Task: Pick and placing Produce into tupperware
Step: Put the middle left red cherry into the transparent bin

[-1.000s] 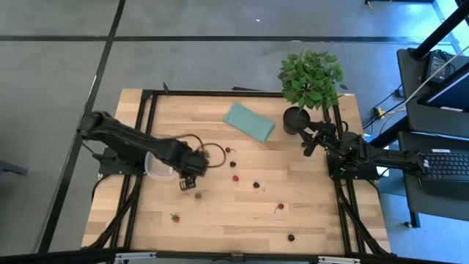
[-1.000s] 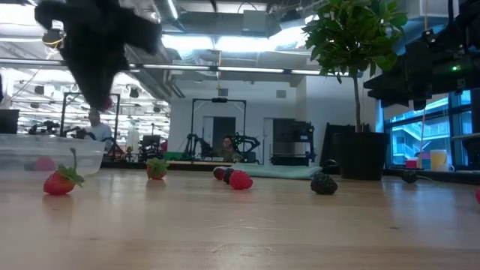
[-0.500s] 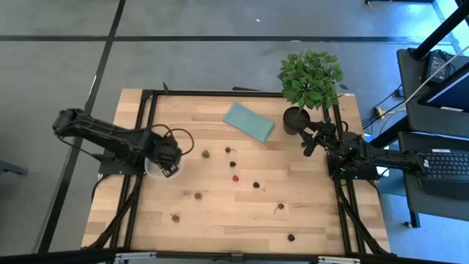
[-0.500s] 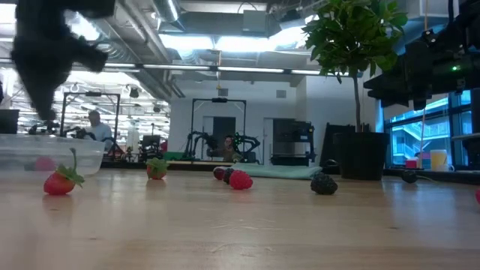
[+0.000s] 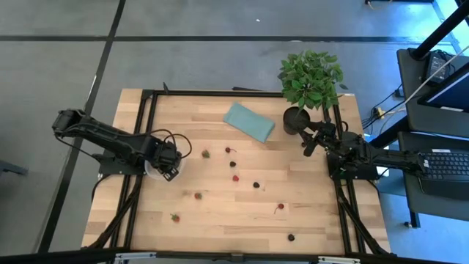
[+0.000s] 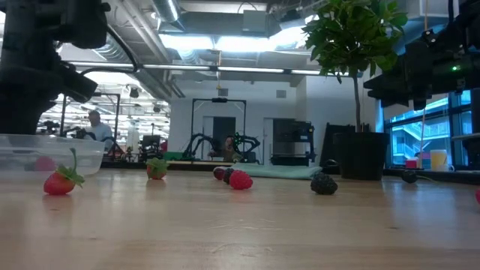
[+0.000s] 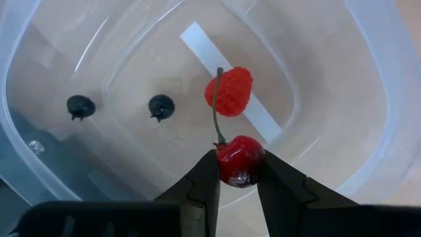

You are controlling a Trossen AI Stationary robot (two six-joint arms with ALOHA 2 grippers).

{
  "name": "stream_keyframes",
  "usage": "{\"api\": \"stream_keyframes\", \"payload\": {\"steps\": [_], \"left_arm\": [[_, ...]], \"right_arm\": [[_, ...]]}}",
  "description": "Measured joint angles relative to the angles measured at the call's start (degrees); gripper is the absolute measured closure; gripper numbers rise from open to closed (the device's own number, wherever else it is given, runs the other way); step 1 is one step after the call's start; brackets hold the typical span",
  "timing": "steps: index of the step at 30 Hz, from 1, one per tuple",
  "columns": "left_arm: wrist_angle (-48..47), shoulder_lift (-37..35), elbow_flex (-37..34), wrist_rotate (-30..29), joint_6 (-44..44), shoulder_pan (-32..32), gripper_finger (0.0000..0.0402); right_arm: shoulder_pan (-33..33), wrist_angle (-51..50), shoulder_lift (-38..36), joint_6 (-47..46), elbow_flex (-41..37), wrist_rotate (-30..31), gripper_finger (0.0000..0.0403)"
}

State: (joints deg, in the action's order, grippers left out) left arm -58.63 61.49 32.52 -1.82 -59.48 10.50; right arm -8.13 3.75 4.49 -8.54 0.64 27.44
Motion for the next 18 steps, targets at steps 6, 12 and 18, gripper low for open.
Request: {"api": "stream_keyframes", "payload": {"steps": [6, 12, 18], "left_arm": [[0.0, 0.0, 0.0, -0.2, 1.2, 0.0, 0.0309], [0.0, 0.0, 0.0, -0.2, 1.5, 0.0, 0.0289], [0.0, 0.0, 0.0, -0.2, 1.6, 0.0, 0.0285]], "right_arm": [[0.0, 0.0, 0.0, 0.0, 0.0, 0.0, 0.0186], [0.0, 0.0, 0.0, 0.0, 0.0, 0.0, 0.0186], [0.0, 0.0, 0.0, 0.0, 0.0, 0.0, 0.0186]]}}
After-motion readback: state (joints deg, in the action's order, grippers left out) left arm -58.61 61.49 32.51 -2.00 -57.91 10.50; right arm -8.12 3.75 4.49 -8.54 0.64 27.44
